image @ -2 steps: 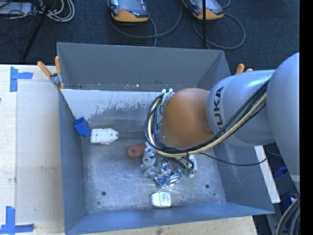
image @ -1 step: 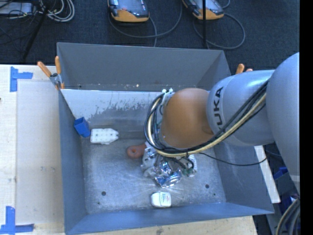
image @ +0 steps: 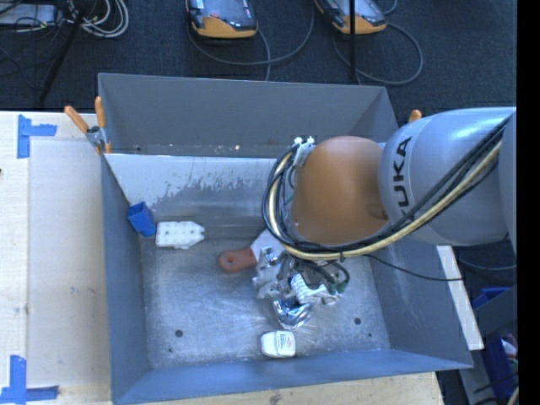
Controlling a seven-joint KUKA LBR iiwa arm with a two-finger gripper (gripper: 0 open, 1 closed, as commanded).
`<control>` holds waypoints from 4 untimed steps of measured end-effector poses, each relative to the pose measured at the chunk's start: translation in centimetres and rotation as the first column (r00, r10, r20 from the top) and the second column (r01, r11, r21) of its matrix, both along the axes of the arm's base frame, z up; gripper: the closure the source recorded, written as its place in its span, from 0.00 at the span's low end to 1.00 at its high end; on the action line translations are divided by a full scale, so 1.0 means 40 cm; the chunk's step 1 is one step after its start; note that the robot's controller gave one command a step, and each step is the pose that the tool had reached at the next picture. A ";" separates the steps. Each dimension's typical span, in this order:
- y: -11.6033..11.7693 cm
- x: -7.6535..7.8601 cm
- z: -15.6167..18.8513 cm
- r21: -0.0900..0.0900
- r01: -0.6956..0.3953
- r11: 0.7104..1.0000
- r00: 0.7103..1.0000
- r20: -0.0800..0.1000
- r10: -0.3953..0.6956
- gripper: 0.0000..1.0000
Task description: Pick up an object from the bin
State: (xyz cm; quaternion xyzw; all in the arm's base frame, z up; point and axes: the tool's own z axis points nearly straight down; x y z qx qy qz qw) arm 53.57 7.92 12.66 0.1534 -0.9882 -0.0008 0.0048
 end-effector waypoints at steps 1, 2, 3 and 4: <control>0.017 0.024 0.148 0.000 -0.021 1.000 1.000 0.007 0.021 1.00; -0.005 -0.001 0.224 0.002 0.102 0.995 0.995 0.011 -0.102 1.00; 0.025 0.012 0.351 -0.002 0.309 0.951 0.951 0.006 -0.308 1.00; 0.049 0.037 0.335 0.005 0.160 0.987 0.987 0.026 -0.160 1.00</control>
Offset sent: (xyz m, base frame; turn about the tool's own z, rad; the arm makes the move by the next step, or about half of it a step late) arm -0.0162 -0.0128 0.1117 0.3164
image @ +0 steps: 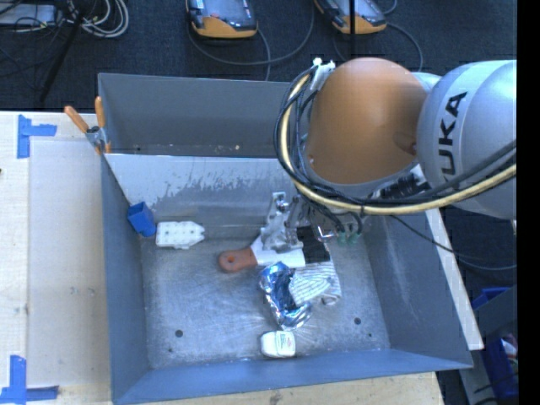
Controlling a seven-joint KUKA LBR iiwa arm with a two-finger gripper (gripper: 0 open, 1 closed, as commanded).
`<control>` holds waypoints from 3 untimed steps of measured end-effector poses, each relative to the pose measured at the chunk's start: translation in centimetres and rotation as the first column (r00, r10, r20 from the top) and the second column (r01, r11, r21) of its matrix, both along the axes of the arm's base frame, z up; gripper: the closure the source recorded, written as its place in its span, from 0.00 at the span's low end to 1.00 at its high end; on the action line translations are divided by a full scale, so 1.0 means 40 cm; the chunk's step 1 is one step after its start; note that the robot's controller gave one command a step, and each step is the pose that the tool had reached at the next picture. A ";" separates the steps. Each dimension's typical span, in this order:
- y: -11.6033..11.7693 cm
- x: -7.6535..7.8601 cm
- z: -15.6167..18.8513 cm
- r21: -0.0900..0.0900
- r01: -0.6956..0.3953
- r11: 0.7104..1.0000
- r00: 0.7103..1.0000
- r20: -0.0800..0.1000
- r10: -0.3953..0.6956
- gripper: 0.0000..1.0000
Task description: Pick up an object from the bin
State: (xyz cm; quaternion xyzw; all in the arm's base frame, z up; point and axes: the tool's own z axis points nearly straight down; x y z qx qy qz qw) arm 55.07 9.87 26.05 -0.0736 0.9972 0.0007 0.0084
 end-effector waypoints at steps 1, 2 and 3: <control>-0.023 -0.049 -0.165 -0.002 -0.055 0.998 0.998 -0.015 0.055 1.00; -0.014 -0.015 -0.216 -0.002 -0.173 0.985 0.985 -0.023 0.173 1.00; -0.109 -0.051 -0.361 -0.002 -0.257 0.966 0.966 -0.021 0.257 0.00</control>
Offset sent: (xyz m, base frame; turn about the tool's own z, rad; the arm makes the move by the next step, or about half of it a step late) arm 0.0332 0.0006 -0.0772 -0.6017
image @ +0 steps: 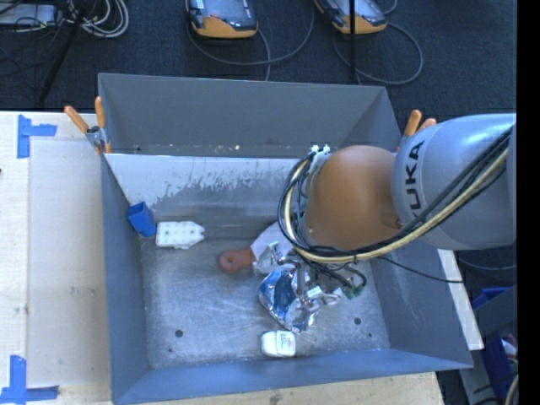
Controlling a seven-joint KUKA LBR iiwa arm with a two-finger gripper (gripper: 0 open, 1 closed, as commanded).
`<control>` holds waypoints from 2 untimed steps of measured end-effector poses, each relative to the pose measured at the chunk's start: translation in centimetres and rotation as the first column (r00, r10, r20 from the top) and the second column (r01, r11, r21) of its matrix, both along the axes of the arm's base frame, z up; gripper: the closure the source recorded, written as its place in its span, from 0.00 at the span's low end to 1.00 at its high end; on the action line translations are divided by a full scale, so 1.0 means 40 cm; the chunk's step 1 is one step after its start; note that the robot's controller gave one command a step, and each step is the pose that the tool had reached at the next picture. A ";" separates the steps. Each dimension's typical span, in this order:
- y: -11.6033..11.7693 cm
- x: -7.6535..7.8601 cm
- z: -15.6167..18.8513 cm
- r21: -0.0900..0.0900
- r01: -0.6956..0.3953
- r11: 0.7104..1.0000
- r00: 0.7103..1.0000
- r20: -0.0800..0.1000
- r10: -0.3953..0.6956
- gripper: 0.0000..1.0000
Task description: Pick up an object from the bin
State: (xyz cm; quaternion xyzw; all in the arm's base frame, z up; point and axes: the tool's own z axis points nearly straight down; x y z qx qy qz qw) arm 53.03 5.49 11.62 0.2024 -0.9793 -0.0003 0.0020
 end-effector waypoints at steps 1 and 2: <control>0.001 0.001 0.003 0.001 -0.001 1.000 1.000 0.002 0.001 0.00; -0.086 -0.095 -0.068 -0.003 -0.418 0.908 0.906 0.072 0.417 1.00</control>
Offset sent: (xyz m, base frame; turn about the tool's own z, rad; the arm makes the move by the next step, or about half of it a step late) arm -0.0553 -0.0464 -0.0462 -0.4265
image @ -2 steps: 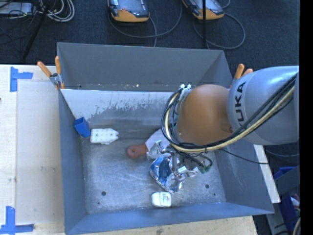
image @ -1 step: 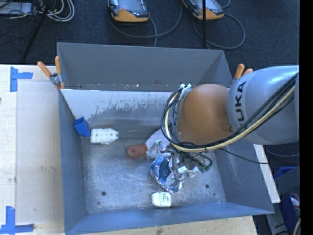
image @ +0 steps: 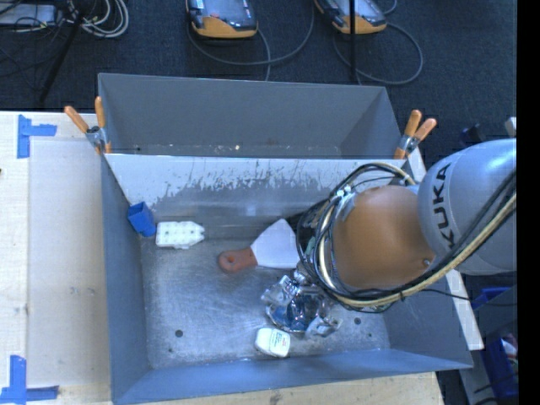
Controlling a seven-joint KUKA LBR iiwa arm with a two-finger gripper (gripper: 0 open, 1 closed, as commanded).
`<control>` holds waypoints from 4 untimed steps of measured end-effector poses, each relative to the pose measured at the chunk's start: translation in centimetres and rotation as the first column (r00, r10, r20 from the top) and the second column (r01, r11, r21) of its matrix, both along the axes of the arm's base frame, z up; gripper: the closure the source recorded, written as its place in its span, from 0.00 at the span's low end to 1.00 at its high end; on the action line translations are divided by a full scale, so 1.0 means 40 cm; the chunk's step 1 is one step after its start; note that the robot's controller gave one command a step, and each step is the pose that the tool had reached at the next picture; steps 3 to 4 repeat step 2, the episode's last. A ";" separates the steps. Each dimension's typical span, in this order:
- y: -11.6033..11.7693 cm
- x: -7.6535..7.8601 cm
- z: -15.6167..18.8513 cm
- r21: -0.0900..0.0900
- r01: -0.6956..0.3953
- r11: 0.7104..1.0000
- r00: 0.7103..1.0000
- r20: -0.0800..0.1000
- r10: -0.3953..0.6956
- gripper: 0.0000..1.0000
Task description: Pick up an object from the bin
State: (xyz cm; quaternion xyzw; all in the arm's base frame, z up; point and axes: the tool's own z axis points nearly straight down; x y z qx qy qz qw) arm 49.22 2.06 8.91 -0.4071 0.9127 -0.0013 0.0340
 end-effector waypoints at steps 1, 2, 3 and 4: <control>0.000 0.000 0.000 0.000 0.001 1.000 1.000 0.000 -0.001 1.00; 0.007 0.009 0.004 -0.006 0.001 1.000 1.000 -0.012 -0.001 1.00; 0.007 0.009 0.004 -0.006 0.001 1.000 1.000 -0.012 -0.001 1.00; 0.007 0.009 0.004 -0.006 0.001 1.000 1.000 -0.012 -0.001 1.00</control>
Offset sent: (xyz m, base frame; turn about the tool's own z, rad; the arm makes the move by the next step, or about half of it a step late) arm 0.0189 0.0251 0.0863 0.0187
